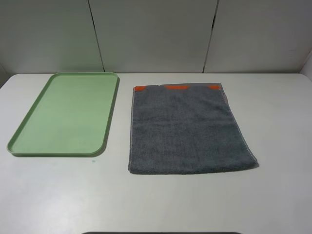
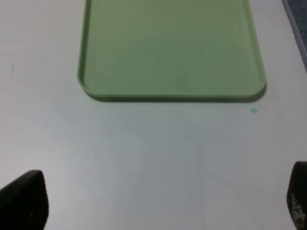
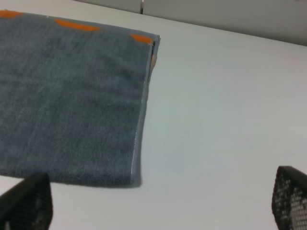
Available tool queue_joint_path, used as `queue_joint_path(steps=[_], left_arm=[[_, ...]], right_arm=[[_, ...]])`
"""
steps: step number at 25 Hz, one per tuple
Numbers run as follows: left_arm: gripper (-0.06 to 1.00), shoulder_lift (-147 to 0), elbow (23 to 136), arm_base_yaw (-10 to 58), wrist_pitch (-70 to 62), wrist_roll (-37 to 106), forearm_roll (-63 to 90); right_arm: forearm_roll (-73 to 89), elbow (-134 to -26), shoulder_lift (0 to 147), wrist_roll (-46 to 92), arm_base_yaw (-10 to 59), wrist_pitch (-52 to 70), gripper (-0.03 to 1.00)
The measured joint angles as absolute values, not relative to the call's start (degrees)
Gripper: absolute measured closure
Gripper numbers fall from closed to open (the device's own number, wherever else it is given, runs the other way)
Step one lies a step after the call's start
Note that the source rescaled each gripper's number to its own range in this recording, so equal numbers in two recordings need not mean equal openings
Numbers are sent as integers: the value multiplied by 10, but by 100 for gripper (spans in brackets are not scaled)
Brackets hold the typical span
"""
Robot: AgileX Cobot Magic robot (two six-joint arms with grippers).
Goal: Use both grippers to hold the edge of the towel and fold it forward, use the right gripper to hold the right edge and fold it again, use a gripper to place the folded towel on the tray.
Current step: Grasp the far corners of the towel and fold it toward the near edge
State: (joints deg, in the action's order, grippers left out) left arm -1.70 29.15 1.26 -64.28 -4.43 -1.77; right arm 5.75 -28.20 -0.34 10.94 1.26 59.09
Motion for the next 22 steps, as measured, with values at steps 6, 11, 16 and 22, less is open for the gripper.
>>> queue_joint_path(steps=[6, 11, 16, 22], left_arm=[[-6, -17, 292, 13, -643, -44, -18], [-6, -17, 292, 13, -643, -44, -18], [-6, -17, 292, 13, -643, -44, -18], [-6, -17, 292, 13, -643, -44, -18]], right_arm=[[57, -282, -3, 109, 13, 591, -3], [57, -282, -3, 109, 13, 591, -3], [57, -282, -3, 109, 13, 591, -3], [57, -282, -3, 109, 13, 591, -3]])
